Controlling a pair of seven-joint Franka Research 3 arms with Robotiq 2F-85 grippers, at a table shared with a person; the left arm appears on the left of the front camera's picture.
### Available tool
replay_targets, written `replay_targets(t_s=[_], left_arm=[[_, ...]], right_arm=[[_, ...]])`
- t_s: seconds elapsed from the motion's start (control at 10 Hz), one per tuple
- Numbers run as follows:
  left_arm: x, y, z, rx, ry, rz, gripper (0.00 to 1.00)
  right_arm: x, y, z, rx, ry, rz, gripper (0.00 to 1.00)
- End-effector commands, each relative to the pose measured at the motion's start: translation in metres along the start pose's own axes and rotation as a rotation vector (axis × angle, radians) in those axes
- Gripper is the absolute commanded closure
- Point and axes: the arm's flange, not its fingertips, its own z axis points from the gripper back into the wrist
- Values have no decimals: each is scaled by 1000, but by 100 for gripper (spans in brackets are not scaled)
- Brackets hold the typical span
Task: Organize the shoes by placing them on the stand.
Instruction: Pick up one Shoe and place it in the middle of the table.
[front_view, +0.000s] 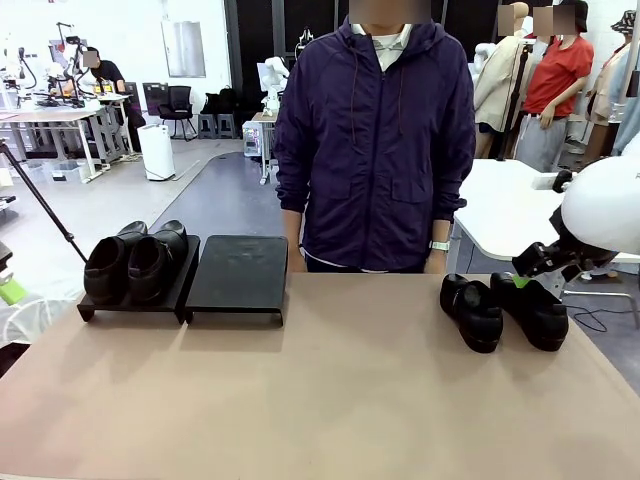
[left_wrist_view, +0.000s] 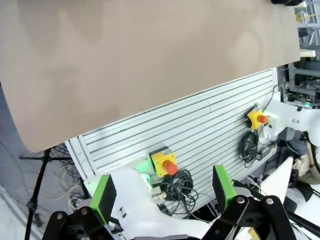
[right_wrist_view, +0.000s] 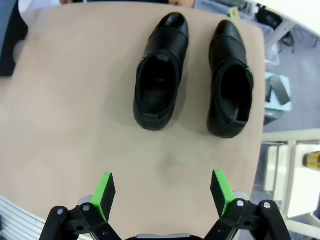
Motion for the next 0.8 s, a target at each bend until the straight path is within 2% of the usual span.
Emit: replay_targets(t_s=[0.0,0.2,0.4,0.7], left_arm=[[-1,1,4,-2,9,7,0],[-1,1,4,-2,9,7,0],[-1,1,4,-2,9,7,0],[-1,1,4,-2,9,7,0]], right_arm=[[-11,6,20,12,12,13,0],[-2,2,5,9,3,3,0],[46,-17,-37,69,112,-26,0],[74,-29,-87,55,173,-90,0]])
